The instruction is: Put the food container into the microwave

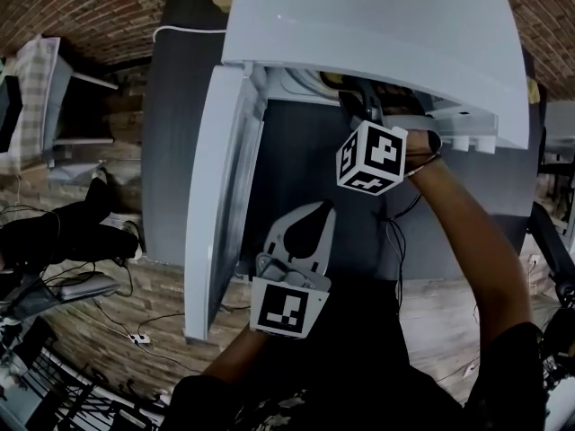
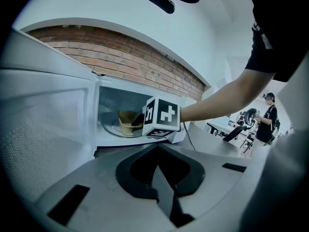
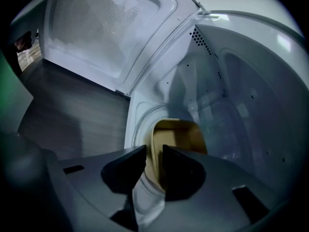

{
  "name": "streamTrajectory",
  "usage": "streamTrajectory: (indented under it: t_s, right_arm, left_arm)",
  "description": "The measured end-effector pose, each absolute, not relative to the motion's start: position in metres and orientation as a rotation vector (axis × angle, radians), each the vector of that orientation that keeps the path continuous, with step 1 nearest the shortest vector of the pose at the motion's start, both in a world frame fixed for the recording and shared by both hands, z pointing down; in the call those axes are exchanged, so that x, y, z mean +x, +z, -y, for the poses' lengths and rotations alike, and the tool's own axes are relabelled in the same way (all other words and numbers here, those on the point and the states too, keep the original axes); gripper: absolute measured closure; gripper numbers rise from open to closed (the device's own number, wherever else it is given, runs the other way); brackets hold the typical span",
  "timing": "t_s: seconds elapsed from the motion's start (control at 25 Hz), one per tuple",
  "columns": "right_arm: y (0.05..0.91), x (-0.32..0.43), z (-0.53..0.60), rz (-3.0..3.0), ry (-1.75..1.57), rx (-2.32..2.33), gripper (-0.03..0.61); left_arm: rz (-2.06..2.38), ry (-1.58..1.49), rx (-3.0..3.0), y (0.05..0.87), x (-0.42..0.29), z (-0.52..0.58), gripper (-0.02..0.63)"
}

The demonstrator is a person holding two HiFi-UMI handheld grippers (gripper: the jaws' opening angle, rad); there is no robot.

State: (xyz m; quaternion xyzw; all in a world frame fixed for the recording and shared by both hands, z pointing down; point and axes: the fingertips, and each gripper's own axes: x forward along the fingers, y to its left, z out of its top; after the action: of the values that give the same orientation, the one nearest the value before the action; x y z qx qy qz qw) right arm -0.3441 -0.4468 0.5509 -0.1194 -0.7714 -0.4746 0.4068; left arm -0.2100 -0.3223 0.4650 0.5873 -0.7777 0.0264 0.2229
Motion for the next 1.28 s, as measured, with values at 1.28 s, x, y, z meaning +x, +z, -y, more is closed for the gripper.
streamTrajectory:
  t_s: [1.28]
  right_arm:
    - [0.435,-0.08,0.447,2.667,0.063,0.289,0.515]
  left_arm:
    - [2.327,0.229,1.69,0.407,-0.143,0.366,0.614]
